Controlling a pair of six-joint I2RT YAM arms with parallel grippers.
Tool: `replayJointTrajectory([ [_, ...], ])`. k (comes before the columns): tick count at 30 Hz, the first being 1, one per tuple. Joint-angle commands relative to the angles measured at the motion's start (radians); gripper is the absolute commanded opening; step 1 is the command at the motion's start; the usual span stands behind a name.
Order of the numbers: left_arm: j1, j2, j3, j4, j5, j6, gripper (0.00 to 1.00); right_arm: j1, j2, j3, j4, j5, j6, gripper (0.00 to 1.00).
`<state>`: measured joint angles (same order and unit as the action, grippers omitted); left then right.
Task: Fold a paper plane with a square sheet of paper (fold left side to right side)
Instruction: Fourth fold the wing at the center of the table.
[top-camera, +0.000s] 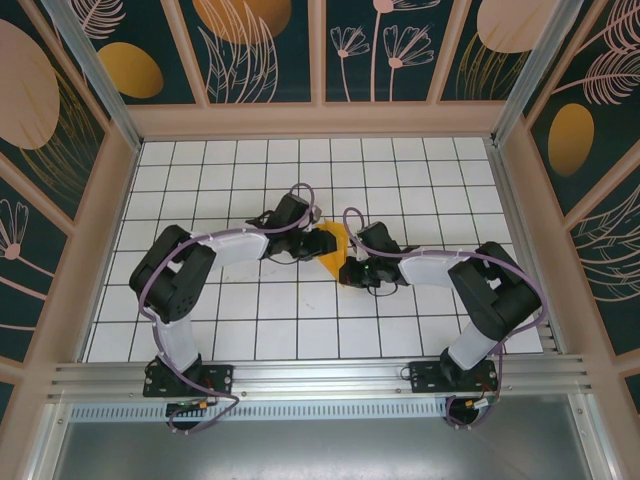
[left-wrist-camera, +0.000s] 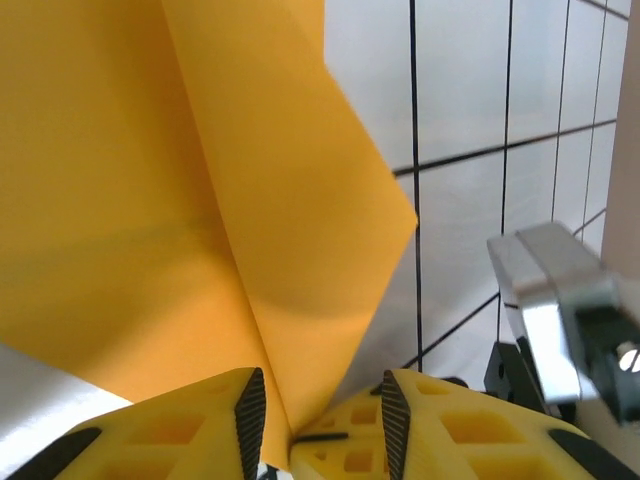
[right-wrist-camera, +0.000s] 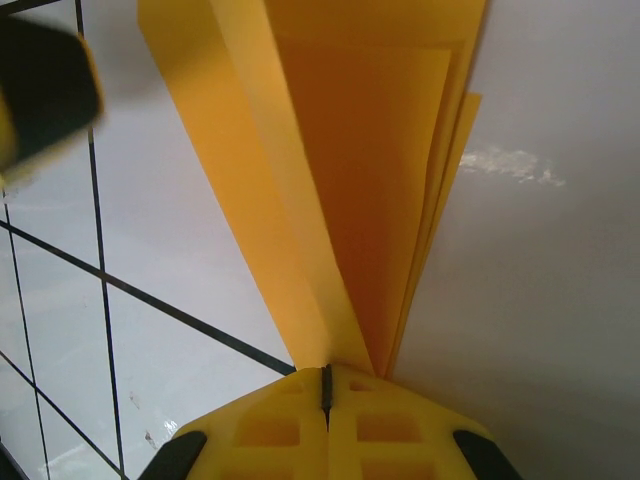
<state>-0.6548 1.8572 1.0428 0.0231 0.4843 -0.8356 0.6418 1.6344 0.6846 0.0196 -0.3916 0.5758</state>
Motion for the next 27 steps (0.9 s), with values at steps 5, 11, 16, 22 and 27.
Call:
replayJointTrajectory([
  [5,-0.035,0.025,-0.013,0.101,0.062,-0.072,0.33,0.016,0.064,-0.030,-0.142,0.064,-0.009,0.03],
  [11,-0.040,0.075,0.006,0.126,0.070,-0.090,0.32,0.016,0.065,-0.026,-0.141,0.061,-0.006,0.03],
  [16,-0.040,0.110,0.038,0.133,0.069,-0.094,0.31,0.017,0.063,-0.029,-0.146,0.063,-0.007,0.02],
  [22,-0.042,0.145,0.061,0.138,0.092,-0.098,0.31,0.017,0.071,-0.029,-0.150,0.065,-0.008,0.02],
  [27,-0.042,0.166,0.096,0.061,0.038,-0.054,0.31,0.017,0.071,-0.024,-0.158,0.067,-0.007,0.02],
])
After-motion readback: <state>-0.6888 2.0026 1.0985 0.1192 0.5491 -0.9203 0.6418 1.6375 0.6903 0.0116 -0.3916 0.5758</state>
